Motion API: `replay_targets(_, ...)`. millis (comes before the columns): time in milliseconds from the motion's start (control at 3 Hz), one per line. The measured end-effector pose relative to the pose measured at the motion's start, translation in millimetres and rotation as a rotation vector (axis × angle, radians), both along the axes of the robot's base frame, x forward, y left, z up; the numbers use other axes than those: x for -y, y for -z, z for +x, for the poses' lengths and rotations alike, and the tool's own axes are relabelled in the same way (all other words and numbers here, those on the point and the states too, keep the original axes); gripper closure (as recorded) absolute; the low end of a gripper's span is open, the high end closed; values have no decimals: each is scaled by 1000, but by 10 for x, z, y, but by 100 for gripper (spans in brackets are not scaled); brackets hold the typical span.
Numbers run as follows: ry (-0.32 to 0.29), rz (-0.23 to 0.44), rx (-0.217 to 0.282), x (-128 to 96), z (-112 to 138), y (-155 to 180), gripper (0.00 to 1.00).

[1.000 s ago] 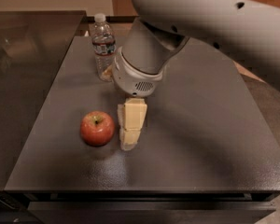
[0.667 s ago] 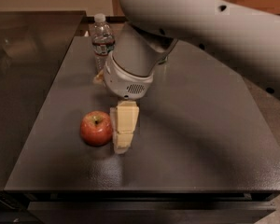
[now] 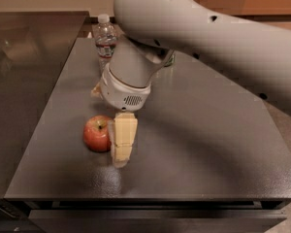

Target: Pick apple

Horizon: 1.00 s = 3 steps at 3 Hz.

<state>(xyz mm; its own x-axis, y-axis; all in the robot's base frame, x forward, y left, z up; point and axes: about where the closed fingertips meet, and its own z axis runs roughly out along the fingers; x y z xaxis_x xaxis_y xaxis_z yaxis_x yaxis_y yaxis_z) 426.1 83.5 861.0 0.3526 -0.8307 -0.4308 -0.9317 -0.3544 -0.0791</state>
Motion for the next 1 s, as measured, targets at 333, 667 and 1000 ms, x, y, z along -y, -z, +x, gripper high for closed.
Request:
replay_targets(333, -12, 0, -2, -39, -47, 49, 17)
replay_targets(667, -23, -1, -4, -80, -79, 90, 41)
replay_targets(1000, -18, 6, 9, -80, -81, 44, 64)
